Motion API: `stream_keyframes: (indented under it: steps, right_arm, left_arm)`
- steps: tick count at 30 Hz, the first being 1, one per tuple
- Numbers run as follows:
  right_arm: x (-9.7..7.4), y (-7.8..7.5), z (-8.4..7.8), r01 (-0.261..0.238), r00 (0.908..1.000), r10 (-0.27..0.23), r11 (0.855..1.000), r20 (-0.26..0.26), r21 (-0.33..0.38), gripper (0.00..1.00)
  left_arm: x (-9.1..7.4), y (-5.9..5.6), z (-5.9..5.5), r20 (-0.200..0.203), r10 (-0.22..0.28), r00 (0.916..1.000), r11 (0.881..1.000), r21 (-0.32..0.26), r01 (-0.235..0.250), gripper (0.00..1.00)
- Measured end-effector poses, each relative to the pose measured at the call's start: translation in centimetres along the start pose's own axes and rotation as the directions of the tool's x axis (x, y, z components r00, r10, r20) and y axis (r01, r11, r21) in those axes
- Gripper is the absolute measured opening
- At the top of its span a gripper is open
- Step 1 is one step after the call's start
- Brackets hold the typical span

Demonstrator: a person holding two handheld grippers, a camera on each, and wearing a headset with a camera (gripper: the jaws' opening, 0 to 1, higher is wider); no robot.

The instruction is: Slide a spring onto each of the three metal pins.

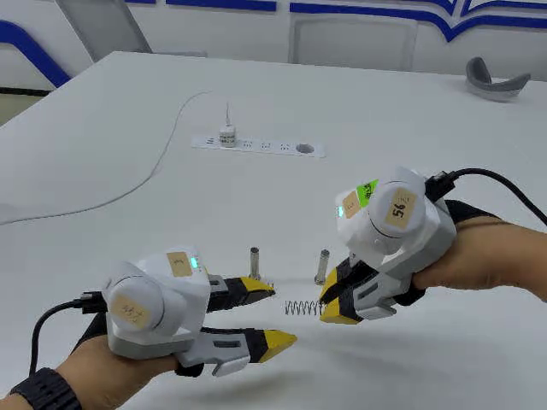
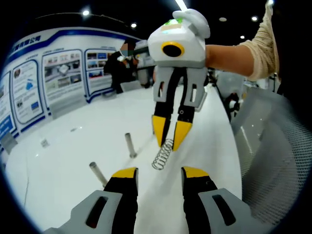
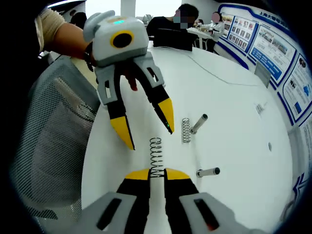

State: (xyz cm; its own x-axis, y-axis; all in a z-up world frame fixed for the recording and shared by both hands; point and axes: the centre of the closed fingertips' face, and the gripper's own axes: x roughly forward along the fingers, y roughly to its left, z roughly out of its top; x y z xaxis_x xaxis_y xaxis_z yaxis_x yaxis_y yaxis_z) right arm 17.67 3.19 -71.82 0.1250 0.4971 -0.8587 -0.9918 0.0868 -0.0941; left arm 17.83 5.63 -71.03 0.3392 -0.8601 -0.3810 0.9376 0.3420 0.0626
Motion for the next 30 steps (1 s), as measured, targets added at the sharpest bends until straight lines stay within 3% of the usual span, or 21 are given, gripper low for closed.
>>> stream_keyframes:
  steps: [16, 30]
  right_arm:
    - [-0.1, 1.0, 0.4, -0.03, 0.9995, 0.029, 0.997, -0.013, -0.072, 0.12]
    - [-1.2, 1.6, 1.5, -0.037, 0.9993, 0.035, 0.993, -0.016, -0.108, 0.12]
  left_arm:
    - [0.4, -1.3, 0.5, 0.005, -0.048, 0.9989, 0.997, 0.058, 0.047, 0.15]
    - [0.4, -1.6, 0.4, -0.011, -0.055, 0.9984, 0.996, 0.076, 0.056, 0.12]
